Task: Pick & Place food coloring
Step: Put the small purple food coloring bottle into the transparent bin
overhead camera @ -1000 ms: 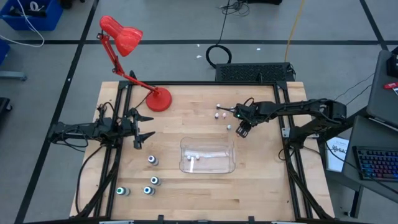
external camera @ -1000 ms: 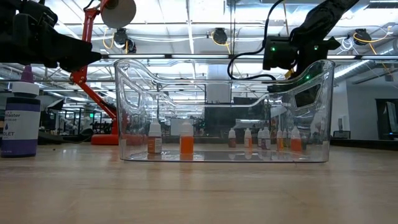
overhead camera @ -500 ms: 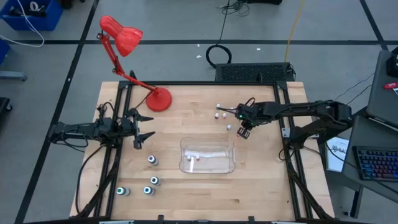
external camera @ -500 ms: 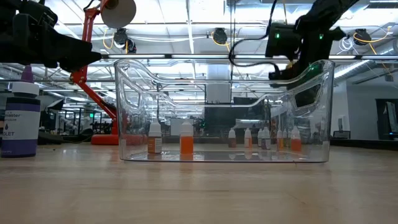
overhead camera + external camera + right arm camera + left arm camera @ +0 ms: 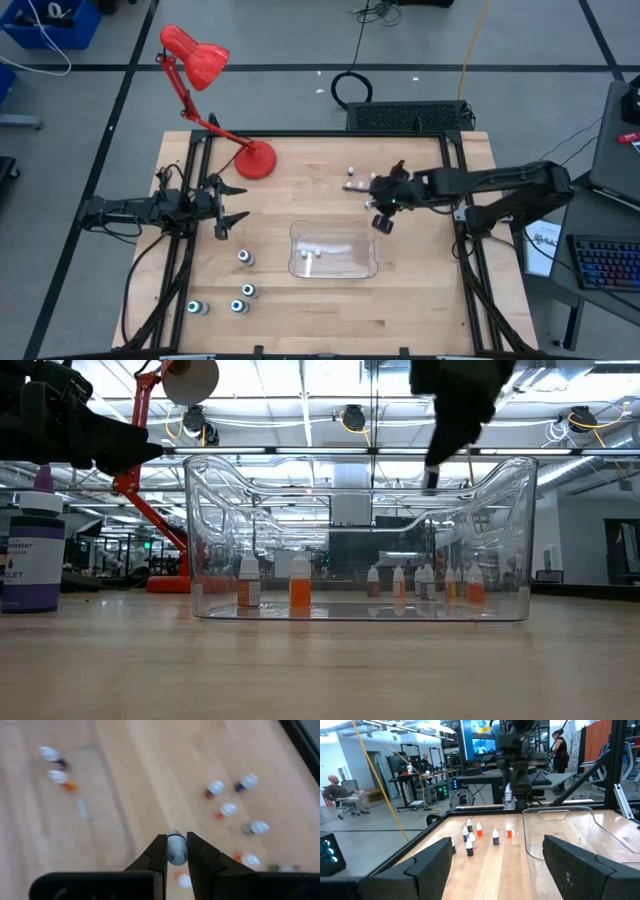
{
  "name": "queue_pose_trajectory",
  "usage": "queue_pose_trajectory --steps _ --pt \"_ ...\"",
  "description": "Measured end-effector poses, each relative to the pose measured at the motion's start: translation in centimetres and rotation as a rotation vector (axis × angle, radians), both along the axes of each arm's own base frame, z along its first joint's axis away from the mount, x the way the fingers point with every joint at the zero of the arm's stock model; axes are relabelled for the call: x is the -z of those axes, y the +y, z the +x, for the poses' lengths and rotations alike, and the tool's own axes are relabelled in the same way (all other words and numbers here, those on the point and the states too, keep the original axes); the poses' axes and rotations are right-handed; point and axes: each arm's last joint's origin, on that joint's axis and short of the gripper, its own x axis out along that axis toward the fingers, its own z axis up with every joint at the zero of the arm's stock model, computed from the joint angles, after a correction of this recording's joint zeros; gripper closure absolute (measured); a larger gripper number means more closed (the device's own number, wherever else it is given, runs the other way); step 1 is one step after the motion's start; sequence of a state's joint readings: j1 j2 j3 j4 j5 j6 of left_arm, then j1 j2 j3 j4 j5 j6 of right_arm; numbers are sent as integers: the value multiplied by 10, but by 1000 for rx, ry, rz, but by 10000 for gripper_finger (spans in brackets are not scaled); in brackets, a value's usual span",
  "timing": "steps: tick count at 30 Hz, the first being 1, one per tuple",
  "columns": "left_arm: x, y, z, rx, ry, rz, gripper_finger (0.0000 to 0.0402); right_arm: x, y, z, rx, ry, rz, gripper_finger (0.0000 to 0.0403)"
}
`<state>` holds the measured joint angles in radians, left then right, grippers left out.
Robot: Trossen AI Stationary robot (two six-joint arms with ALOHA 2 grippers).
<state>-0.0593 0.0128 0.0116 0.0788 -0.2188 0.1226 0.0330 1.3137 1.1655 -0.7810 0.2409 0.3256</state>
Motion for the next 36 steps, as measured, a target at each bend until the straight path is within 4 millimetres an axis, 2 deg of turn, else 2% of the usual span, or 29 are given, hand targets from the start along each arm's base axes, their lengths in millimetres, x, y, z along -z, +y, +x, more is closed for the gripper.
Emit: queue_pose_trajectory --steps 5,10,13,19,26,32,36 --pt "0 0 0 0 0 0 96 -14 26 37 -114 44 -19 367" --pt "0 0 0 0 0 0 96 -21 49 78 -244 147 -34 367" --pt "0 0 0 0 0 0 96 -23 61 102 -343 151 -7 367" --pt "0 0 0 0 0 0 96 -24 71 135 -428 157 19 367" --pt "0 0 0 0 0 0 96 15 70 150 -445 256 10 367" --pt "0 0 0 0 0 0 96 51 63 155 -451 216 29 367" --pt "0 0 0 0 0 0 96 66 55 154 -439 211 29 367"
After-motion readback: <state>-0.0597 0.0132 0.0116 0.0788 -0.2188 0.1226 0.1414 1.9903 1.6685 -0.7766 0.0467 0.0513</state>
